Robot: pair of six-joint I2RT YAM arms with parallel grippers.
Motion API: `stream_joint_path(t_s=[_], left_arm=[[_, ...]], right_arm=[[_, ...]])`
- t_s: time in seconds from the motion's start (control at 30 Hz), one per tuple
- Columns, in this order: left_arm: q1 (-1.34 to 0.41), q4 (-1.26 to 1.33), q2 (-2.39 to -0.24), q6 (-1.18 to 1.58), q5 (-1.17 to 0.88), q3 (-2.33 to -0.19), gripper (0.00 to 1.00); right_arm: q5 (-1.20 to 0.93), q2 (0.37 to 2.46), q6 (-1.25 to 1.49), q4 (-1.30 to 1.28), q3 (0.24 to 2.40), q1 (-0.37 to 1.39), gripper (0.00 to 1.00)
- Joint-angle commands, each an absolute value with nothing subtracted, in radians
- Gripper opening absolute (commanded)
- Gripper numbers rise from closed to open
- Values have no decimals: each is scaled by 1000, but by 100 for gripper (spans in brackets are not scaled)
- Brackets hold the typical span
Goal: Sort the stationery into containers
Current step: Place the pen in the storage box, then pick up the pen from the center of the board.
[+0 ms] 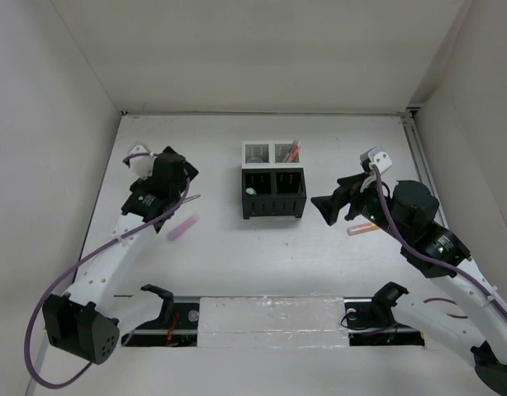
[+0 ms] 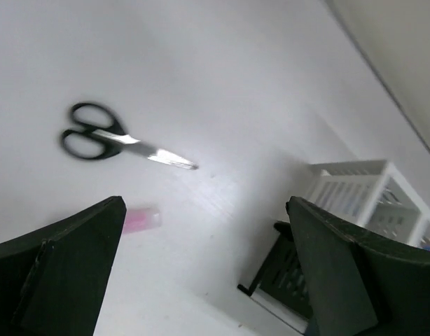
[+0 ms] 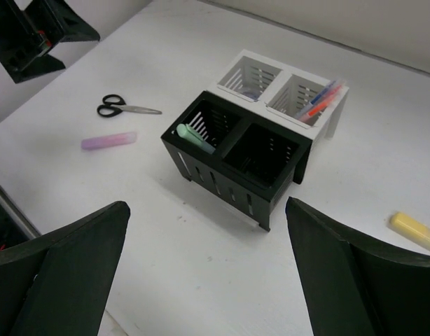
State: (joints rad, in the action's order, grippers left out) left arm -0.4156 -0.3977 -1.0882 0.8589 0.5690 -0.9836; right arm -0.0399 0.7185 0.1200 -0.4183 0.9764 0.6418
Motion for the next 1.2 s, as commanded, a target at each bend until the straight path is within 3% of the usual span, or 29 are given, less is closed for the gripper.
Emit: stream_joint_path(t_s=[0.0, 0.27, 0.4, 0.57, 0.7, 0.93, 1.17], left_arm=[[-284, -680, -1023, 1084, 443, -930, 100], [-215, -712, -1002, 1419, 396, -786, 100], [-163, -595, -1153, 1442, 246, -747, 98], [-163, -617, -1363, 1505, 245, -793, 98], [-163, -586, -1400, 1552, 219, -802, 98], [-163, -607, -1391, 1621, 281, -802, 87], [-163, -617, -1440, 1641, 291, -793, 83]], right_arm=[[-112, 706, 118, -328, 954, 637, 100], [-210, 726, 149, -275, 936, 637, 100], [-244, 749, 159, -253, 927, 646, 100], [-278, 758, 169, -225, 917, 646, 100], [-278, 758, 169, -225, 917, 655, 100], [-278, 749, 169, -225, 917, 655, 100], [-287, 758, 169, -225, 908, 655, 100]])
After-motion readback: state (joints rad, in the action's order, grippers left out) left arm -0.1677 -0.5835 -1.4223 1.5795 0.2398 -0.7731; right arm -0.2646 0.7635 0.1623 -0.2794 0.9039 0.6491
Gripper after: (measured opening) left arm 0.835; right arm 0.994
